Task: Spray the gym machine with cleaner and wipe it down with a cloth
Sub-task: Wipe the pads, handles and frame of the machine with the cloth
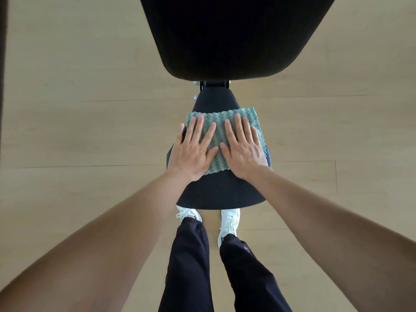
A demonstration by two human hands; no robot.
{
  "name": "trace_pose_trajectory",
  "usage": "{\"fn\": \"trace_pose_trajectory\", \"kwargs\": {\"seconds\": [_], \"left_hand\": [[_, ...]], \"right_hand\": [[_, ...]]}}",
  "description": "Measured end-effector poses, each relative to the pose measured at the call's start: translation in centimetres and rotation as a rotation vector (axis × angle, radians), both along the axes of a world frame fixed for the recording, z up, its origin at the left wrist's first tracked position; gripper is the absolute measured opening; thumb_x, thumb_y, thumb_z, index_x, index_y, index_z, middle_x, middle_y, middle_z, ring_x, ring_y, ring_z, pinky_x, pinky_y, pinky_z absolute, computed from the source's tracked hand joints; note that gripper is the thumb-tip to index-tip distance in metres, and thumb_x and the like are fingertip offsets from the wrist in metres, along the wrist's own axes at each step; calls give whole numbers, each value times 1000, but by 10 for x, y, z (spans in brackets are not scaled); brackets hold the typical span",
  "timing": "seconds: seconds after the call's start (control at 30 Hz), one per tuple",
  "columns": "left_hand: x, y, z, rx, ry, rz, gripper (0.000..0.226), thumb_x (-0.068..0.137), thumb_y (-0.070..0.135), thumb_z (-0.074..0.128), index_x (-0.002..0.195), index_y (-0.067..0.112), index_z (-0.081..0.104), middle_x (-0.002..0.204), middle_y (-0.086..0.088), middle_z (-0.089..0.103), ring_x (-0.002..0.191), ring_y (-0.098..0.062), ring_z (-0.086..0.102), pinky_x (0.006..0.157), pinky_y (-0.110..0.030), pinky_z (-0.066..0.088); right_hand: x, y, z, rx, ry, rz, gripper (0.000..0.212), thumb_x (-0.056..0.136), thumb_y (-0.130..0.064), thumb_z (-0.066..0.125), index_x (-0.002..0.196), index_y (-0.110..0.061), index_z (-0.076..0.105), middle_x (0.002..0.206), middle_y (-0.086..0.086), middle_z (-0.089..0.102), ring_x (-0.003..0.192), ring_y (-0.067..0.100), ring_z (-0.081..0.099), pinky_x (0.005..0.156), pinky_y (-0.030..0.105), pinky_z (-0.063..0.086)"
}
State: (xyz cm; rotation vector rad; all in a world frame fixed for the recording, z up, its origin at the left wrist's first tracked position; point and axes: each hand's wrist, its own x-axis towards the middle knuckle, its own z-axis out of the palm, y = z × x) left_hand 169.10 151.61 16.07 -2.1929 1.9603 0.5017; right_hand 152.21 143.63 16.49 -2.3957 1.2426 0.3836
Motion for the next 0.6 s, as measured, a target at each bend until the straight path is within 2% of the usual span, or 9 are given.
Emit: {"fn": "trace_pose_trajectory", "kwargs": {"seconds": [0.13,0.23,0.3,0.37,0.43,0.47,0.53,0.6], "left_hand": [[-10,34,2,-55,49,95,70,107,55,12,166,17,11,172,-17,5,160,-33,4,127,-56,9],[-24,77,9,-48,101,157,66,108,51,21,166,19,11,173,-12,3,160,-30,0,126,-56,7],[-37,103,16,-54,147,187,64,108,47,26,166,22,14,174,-8,5,160,-28,-1,126,-58,8],[-43,117,24,-96,258,241,60,107,42,33,164,23,25,173,-5,13,160,-26,6,127,-58,15],[-39,120,30,-228,348,371,54,105,31,42,158,18,40,168,-4,29,155,-28,25,122,-52,29],[-35,119,34,-306,346,472,50,104,24,47,154,14,46,164,-5,38,147,-30,36,117,-48,36],[-26,119,36,-381,356,739,44,102,12,54,146,10,53,151,-7,51,130,-30,51,102,-43,46],[-19,120,37,-326,426,995,40,102,12,56,142,11,57,139,-7,59,118,-28,61,93,-41,50]], "right_hand": [[-9,34,6,-37,-12,85,65,107,-55,14,165,-32,-5,172,14,-10,158,35,-11,129,51,-1],[-22,72,15,-23,-16,168,64,106,-62,17,163,-42,-3,173,11,-5,157,45,-4,127,59,1],[-31,92,22,4,-21,188,66,104,-62,23,164,-42,3,173,11,0,156,49,0,126,64,3],[-36,102,27,37,-44,156,69,98,-57,32,163,-39,17,173,12,7,155,51,0,124,68,5],[-33,104,32,57,-74,113,73,91,-52,40,161,-37,26,172,12,10,154,54,-1,120,74,5],[-27,104,32,65,-80,110,74,90,-53,41,161,-38,26,172,10,8,153,55,-5,118,77,1],[-9,101,28,64,-53,166,73,95,-64,37,162,-42,16,173,4,0,151,57,-14,113,80,-8],[12,92,22,22,-6,294,75,97,-76,26,162,-46,4,174,0,-5,151,55,-18,112,82,-9]]}}
